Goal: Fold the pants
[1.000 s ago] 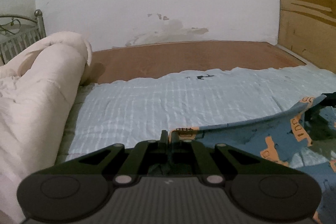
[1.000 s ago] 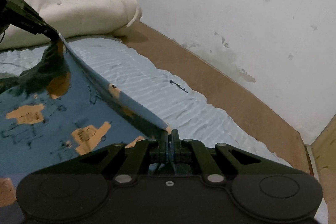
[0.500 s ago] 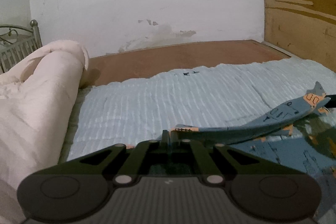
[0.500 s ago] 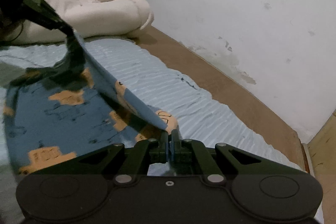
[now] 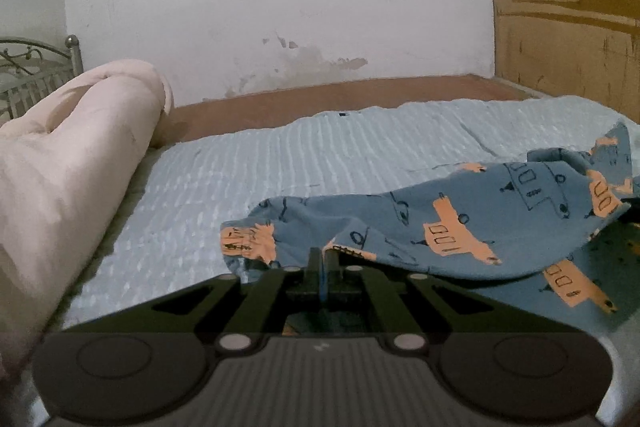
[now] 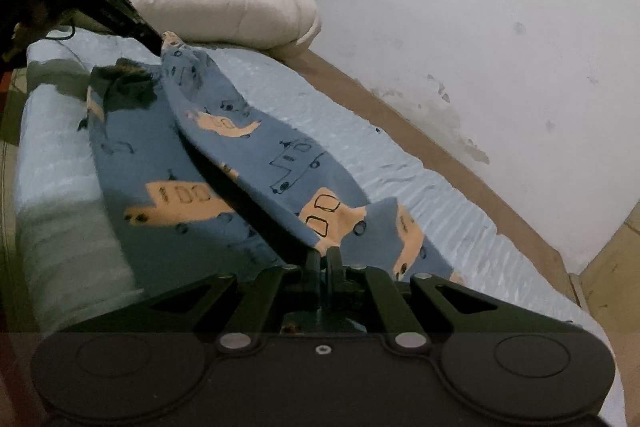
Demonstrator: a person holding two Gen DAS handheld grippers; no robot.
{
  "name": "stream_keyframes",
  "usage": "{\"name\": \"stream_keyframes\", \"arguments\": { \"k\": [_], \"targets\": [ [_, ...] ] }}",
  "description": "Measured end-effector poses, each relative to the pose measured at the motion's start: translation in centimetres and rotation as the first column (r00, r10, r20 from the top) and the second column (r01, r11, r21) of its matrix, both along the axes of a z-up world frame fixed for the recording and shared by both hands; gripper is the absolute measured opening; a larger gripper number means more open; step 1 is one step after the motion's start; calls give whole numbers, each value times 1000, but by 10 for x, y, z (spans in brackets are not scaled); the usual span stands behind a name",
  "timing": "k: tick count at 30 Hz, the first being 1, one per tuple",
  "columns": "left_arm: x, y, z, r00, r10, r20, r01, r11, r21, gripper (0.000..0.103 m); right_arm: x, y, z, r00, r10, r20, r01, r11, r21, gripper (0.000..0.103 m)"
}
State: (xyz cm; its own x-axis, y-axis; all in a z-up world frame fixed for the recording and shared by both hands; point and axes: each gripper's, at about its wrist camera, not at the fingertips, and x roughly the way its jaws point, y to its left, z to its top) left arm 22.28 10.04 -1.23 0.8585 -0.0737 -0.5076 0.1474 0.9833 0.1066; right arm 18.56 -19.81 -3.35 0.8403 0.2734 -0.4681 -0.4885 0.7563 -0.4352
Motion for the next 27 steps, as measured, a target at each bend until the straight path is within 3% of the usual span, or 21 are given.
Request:
{"name": "stream_keyframes", "arguments": {
  "k": [11,18,27],
  "targets": [
    [-28,7,16,997,7,71,-5,1000,-27,0,-23,-6,6,998,-13,63,11,999,43,1],
    [-47,7,4,999,-11,32,11,1000,6,0,-49,-5,2,999,-4,54,2,1000,30,1],
    [-50,13,-12,1000,15,-5,-15,1000,-24,0,-62,-1,-15,1000,9,28,-10,1000,30,0]
  ]
}}
